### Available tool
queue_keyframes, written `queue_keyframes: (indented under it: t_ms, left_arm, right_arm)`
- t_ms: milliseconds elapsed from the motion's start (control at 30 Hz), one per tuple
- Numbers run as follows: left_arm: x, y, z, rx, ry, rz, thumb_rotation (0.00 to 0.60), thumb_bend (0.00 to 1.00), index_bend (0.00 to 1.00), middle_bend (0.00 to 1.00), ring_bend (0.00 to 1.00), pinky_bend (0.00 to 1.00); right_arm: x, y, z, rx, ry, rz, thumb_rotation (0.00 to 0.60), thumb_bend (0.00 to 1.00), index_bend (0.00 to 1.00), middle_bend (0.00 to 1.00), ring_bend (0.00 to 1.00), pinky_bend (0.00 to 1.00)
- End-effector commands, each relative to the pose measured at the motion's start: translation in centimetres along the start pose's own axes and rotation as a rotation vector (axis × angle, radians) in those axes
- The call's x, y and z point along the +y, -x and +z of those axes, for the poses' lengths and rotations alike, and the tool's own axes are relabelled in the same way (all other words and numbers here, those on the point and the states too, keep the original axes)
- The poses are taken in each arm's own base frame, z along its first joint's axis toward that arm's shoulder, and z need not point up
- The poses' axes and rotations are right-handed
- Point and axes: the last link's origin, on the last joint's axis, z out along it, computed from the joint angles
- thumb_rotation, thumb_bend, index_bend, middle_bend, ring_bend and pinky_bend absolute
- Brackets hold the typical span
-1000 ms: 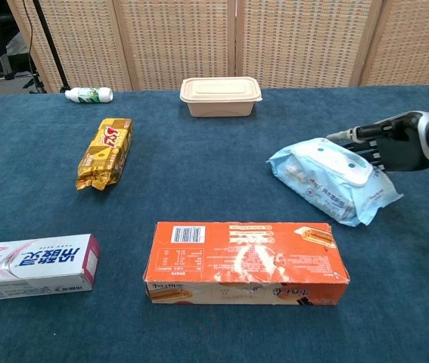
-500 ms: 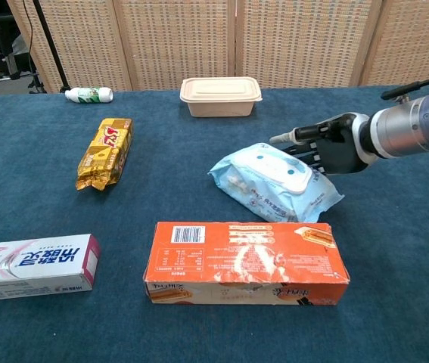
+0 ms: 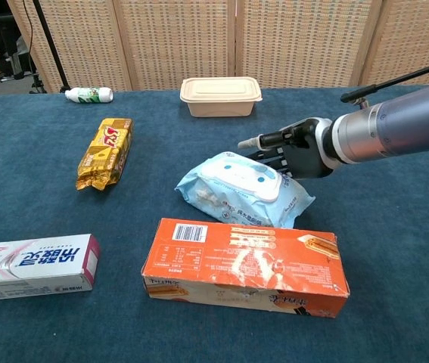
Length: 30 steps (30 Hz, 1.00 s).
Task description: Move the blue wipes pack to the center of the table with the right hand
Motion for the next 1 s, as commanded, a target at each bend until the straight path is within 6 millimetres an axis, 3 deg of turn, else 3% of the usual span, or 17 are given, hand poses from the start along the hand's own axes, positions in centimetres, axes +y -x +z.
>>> queue_keyframes:
  t_ms: [33, 333, 367, 433, 467, 500, 533, 633, 733, 900, 1000]
  left_arm:
    - [-0.1, 0.1, 0.1, -0.004, -0.001, 0.003, 0.600, 0.00, 0.00, 0.00, 0.00, 0.00]
    - [-0.1, 0.1, 0.3, -0.008, -0.006, 0.006, 0.600, 0.00, 0.00, 0.00, 0.00, 0.00]
    - [-0.1, 0.2, 0.3, -0.009, -0.005, 0.007, 0.600, 0.00, 0.00, 0.00, 0.00, 0.00]
    - [0.0, 0.2, 0.3, -0.008, -0.003, 0.008, 0.600, 0.00, 0.00, 0.00, 0.00, 0.00]
    - [0.0, 0.2, 0.4, -0.007, -0.001, 0.008, 0.600, 0.00, 0.00, 0.00, 0.00, 0.00]
    - [0.0, 0.2, 0.4, -0.006, 0.001, 0.009, 0.600, 0.00, 0.00, 0.00, 0.00, 0.00]
    - [0.0, 0.1, 0.3, -0.004, 0.004, 0.011, 0.600, 0.00, 0.00, 0.00, 0.00, 0.00]
    - [0.0, 0.1, 0.2, -0.002, 0.009, 0.012, 0.600, 0.00, 0.00, 0.00, 0.00, 0.00]
    - [0.1, 0.1, 0.0, 0.004, 0.020, 0.013, 0.600, 0.00, 0.00, 0.00, 0.00, 0.00]
    - [0.3, 0.0, -0.5, 0.012, 0.042, 0.017, 0.600, 0.00, 0.00, 0.00, 0.00, 0.00]
    - [0.4, 0.1, -0.8, -0.016, 0.066, 0.010, 0.600, 0.00, 0.00, 0.00, 0.00, 0.00]
  right_arm:
    - [-0.8, -0.2, 0.2, 0.015, -0.033, -0.018, 0.600, 1.00, 0.06, 0.01, 0.00, 0.03]
    - [-3.1, -0.6, -2.8, 0.005, -0.140, -0.158, 0.600, 1.00, 0.06, 0.01, 0.00, 0.03]
    - [-3.3, -0.8, -3.3, 0.015, -0.169, -0.213, 0.600, 0.96, 0.06, 0.01, 0.00, 0.03]
    - [-3.4, -1.2, -4.5, 0.044, -0.227, -0.343, 0.600, 0.59, 0.06, 0.01, 0.00, 0.03]
    - [-3.3, -1.5, -5.3, 0.072, -0.268, -0.440, 0.600, 0.29, 0.06, 0.00, 0.00, 0.03]
    - [-3.2, -1.8, -5.8, 0.094, -0.294, -0.510, 0.600, 0.07, 0.06, 0.00, 0.00, 0.03]
    - [-3.1, -2.2, -6.7, 0.131, -0.333, -0.621, 0.600, 0.00, 0.06, 0.00, 0.00, 0.03]
    - [-2.8, -3.4, -9.1, 0.258, -0.438, -0.901, 0.578, 0.00, 0.06, 0.00, 0.00, 0.03]
    - [-1.4, -4.9, -12.9, 0.452, -0.556, -1.218, 0.553, 0.00, 0.06, 0.00, 0.00, 0.03]
    - [2.0, -6.8, -18.1, 0.633, -0.647, -1.437, 0.549, 0.00, 0.06, 0.00, 0.00, 0.03]
    - [4.0, -8.2, -21.0, 0.710, -0.667, -1.477, 0.548, 0.00, 0.06, 0.00, 0.00, 0.02]
